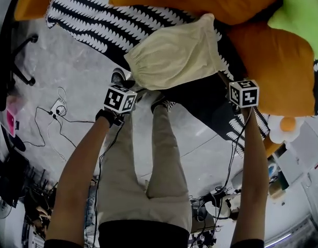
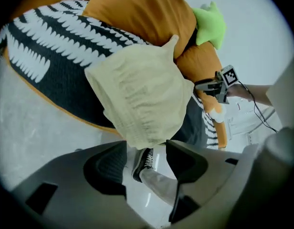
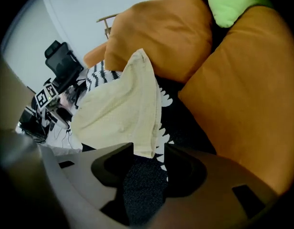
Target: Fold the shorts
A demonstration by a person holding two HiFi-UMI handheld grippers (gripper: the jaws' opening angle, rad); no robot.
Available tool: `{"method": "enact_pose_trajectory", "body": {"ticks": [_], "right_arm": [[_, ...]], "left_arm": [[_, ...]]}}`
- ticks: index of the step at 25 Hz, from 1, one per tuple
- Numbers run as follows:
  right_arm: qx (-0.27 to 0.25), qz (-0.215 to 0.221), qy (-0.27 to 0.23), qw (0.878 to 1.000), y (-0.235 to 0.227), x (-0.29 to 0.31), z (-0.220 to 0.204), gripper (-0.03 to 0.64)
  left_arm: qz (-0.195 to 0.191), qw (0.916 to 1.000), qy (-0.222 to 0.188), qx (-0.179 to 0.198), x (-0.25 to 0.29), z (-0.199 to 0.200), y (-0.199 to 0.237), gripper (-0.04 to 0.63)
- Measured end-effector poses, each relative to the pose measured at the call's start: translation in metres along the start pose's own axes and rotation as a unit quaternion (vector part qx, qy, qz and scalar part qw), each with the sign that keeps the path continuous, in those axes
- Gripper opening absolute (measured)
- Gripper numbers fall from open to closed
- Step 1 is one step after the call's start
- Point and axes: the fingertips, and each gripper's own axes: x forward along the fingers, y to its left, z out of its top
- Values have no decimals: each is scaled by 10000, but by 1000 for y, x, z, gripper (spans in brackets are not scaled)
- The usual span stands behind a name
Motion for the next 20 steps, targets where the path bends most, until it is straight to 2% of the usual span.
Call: {"method": "enact_pose_trajectory", "body": {"ticks": [2,4,6,7,14,17,19,20], "right_arm": [[40,73,-45,10000,-1,8,-1,179],[-21,77,-43,10000,0,11,1,101],[-161,34,11,9999,2,9,2,62],[-202,28,47,9998,2,6,1,56],[132,65,290,9995,1,-2,-44,41],[366,-359,86,9986,-8,-8,-49,66],[660,-766,-179,9947,-13,-23,-51,139],[887,-915,-327,9913,-12,-31,-53,168]], "left_arm": [[124,9999,-2,-54,17,-6,-6,264],[412,9991,-79,-41,21,-9,-4,241],[698,9973,-212,-78,17,-13,1,70],[767,9966,-261,-111,13,-16,3,48],[654,9973,-303,-165,-10,-35,5,28],[663,9972,-215,-285,-10,-42,-2,40],[671,9973,-35,-282,-15,-52,-12,286],[679,9975,37,-195,-22,-55,-15,288]]}}
